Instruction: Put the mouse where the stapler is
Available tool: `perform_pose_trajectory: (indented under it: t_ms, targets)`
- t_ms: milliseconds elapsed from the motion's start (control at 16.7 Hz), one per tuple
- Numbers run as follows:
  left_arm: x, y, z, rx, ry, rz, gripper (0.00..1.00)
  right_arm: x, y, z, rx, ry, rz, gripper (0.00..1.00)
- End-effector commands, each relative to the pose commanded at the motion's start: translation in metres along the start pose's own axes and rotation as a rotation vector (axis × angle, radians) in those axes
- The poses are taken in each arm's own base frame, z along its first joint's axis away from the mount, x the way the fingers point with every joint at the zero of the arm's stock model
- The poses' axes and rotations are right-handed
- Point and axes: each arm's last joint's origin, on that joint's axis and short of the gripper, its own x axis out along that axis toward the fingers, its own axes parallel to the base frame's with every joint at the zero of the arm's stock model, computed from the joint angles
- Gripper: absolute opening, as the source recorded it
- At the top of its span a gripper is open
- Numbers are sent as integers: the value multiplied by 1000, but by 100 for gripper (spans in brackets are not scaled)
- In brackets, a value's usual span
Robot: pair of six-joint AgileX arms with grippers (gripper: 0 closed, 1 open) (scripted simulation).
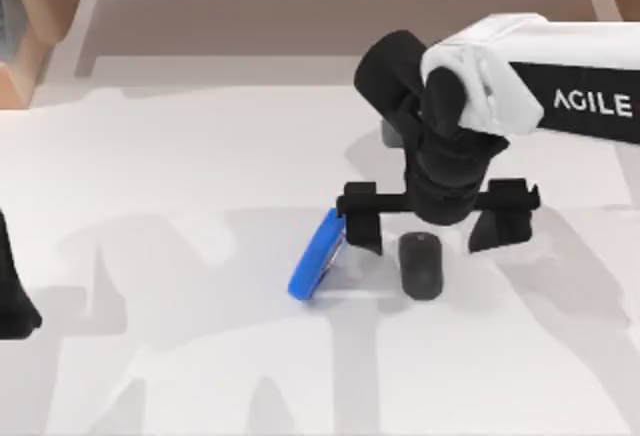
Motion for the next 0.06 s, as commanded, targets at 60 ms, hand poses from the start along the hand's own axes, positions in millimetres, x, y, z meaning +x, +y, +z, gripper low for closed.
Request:
perform_pose_trajectory:
  t_ms: [60]
  targets:
    - [0, 0, 0, 0, 0, 0, 100, 0, 0, 0, 0, 0, 0, 100]
